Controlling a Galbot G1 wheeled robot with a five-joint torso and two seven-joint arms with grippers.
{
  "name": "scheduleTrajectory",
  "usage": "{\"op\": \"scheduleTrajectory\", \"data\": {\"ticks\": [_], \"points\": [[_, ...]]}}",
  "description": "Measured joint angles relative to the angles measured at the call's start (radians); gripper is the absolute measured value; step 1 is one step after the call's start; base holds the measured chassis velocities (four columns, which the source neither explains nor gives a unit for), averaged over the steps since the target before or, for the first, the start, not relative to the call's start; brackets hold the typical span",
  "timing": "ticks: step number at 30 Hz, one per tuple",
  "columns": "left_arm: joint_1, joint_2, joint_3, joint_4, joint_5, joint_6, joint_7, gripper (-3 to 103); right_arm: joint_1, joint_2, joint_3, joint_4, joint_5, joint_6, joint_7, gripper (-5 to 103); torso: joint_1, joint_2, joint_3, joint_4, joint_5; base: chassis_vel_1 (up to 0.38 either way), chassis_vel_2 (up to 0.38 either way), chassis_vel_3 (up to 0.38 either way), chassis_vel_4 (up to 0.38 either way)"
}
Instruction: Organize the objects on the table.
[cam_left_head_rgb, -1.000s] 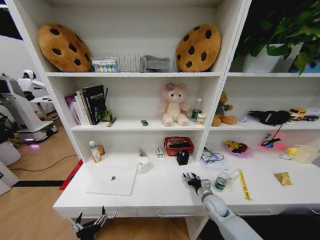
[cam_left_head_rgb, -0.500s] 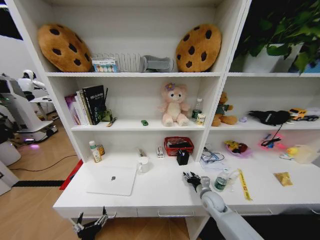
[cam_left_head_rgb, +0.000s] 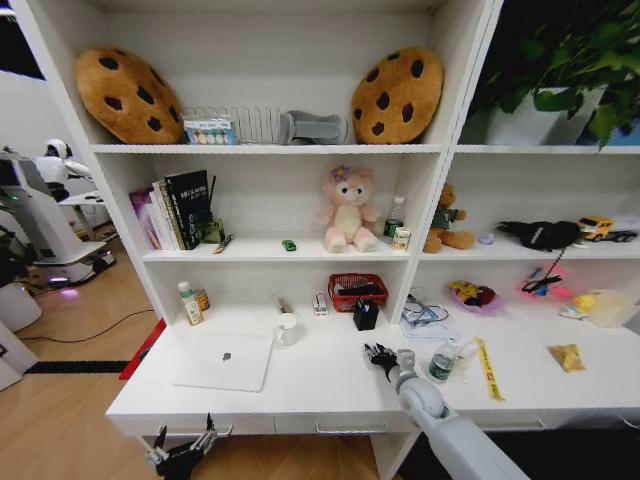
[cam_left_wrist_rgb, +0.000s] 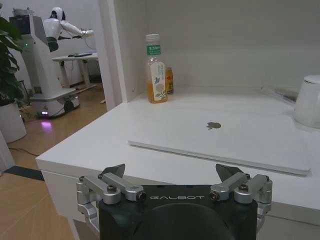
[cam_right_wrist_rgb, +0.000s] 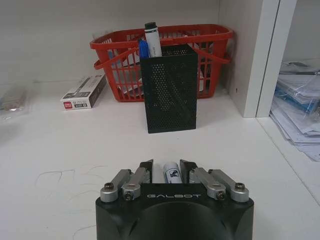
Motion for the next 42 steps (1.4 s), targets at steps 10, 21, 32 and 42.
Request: {"op": "scheduleTrajectory", "data": {"ticks": [10, 21, 32, 42], "points": [[-0.004, 0.001, 0.002, 0.006, -0.001, 0.0, -0.002, 99, -0.016, -0.005, 0.0, 0.007, -0.006, 0.001, -0.008, 14, 0.0, 0.0, 0.0, -0.0001, -0.0001, 0.0, 0.0, 0.0, 0.0], [-0.002, -0.001, 0.002, 0.006, 0.002, 0.0, -0.003, 99, -0.026, -0.012, 0.049, 0.071, -0.051, 0.009, -0.033, 14, 0.0, 0.0, 0.0, -0.0001, 0.0003, 0.0, 0.0, 0.0, 0.0], [0.005, -0.001, 0.002, 0.0, 0.006, 0.001, -0.002, 99, 0.103, -0.07, 0.169, 0.143, -0.069, 0.062, -0.113, 14, 0.0, 0.0, 0.0, 0.0, -0.0002, 0.0, 0.0, 0.0, 0.0], [0.014, -0.008, -0.009, -0.015, 0.006, 0.003, -0.002, 99, 0.312, -0.025, 0.066, -0.133, -0.075, 0.158, -0.234, 14, 0.0, 0.0, 0.0, -0.0001, 0.0001, 0.0, 0.0, 0.0, 0.0]]}}
